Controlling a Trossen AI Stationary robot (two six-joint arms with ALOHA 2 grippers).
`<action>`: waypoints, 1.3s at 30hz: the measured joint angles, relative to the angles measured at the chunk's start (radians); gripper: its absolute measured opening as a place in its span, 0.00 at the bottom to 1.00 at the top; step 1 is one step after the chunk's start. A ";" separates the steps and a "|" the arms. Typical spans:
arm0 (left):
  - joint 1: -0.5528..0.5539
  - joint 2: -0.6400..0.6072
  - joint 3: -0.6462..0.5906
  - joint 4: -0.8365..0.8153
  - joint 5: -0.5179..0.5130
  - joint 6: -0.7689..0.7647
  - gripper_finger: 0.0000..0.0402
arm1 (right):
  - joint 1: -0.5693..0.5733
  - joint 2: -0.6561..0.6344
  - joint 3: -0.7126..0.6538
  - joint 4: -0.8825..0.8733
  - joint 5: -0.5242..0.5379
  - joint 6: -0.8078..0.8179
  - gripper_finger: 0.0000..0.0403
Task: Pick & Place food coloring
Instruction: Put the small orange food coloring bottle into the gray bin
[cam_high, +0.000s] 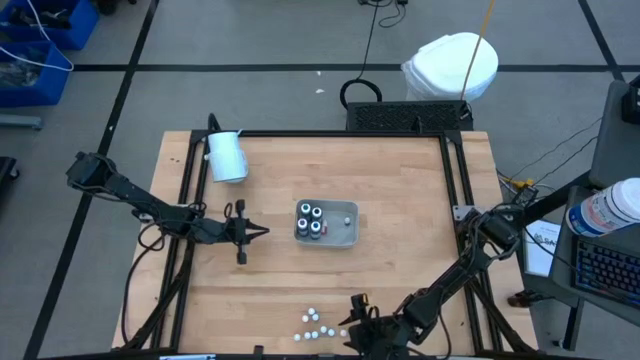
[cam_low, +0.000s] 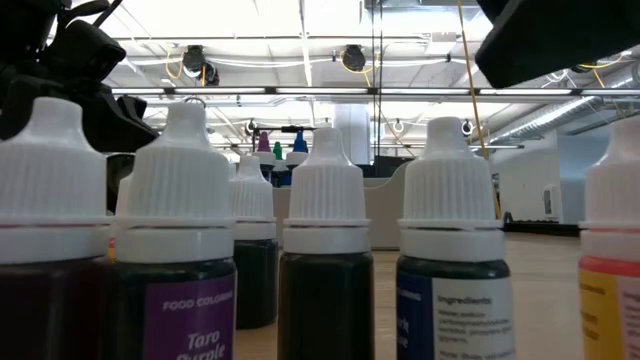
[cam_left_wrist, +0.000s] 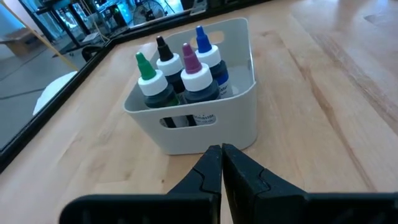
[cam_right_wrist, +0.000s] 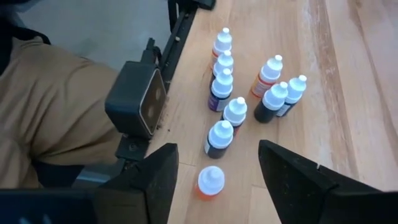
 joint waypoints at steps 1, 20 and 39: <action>0.000 0.000 0.000 0.000 0.000 0.005 0.05 | 0.001 0.000 0.000 0.000 0.000 0.002 0.52; 0.000 0.000 0.000 0.000 0.000 0.001 0.05 | -0.012 0.080 0.000 0.045 -0.024 0.025 0.52; 0.000 0.000 0.000 0.000 0.000 0.005 0.05 | -0.022 0.080 0.000 -0.001 -0.023 0.034 0.22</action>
